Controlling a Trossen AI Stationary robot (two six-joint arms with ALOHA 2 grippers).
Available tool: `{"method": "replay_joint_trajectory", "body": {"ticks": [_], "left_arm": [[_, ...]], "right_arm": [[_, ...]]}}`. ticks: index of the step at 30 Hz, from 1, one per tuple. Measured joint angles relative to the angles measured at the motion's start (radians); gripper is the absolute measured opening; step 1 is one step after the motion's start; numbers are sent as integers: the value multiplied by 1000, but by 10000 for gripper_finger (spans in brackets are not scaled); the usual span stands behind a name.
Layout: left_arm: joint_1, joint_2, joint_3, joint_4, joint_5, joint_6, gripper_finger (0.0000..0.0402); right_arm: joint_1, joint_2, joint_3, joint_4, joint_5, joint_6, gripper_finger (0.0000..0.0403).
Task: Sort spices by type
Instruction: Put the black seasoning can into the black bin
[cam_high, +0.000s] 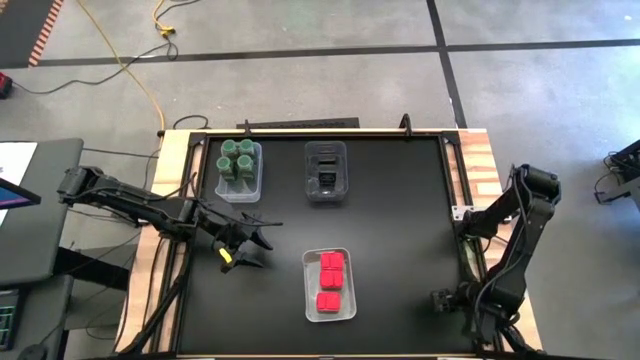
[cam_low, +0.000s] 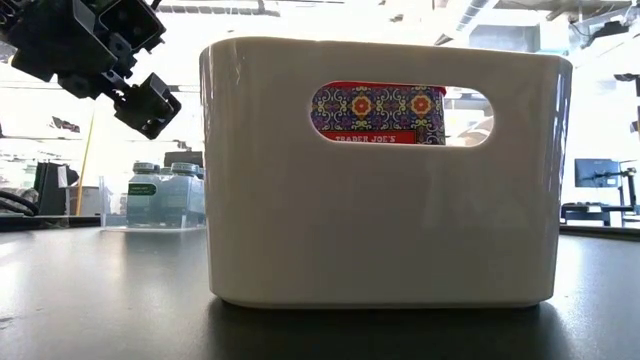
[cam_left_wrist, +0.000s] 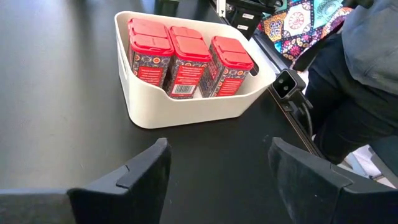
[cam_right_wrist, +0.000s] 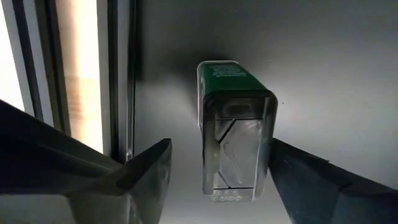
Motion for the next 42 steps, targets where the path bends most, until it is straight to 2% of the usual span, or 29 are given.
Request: {"method": "replay_joint_trajectory", "body": {"ticks": [9, 15, 19, 26, 31, 36, 42], "left_arm": [[0, 0, 0, 0, 0, 0, 259], [0, 0, 0, 0, 0, 0, 259], [0, 0, 0, 0, 0, 0, 259], [0, 0, 0, 0, 0, 0, 259], [0, 0, 0, 0, 0, 0, 259], [0, 0, 0, 0, 0, 0, 259], [0, 0, 0, 0, 0, 0, 259]], "right_arm": [[0, 0, -1, 6, 19, 1, 229], [0, 0, -65, 56, 23, 3, 180], [-5, 0, -60, 55, 23, 38, 149], [-76, -21, -40, -51, 36, 365, 149], [-159, -100, -38, -90, 102, 607, 149], [-314, -198, -38, -98, 120, 835, 149], [-566, -263, -37, -33, 119, 1086, 149]]}}
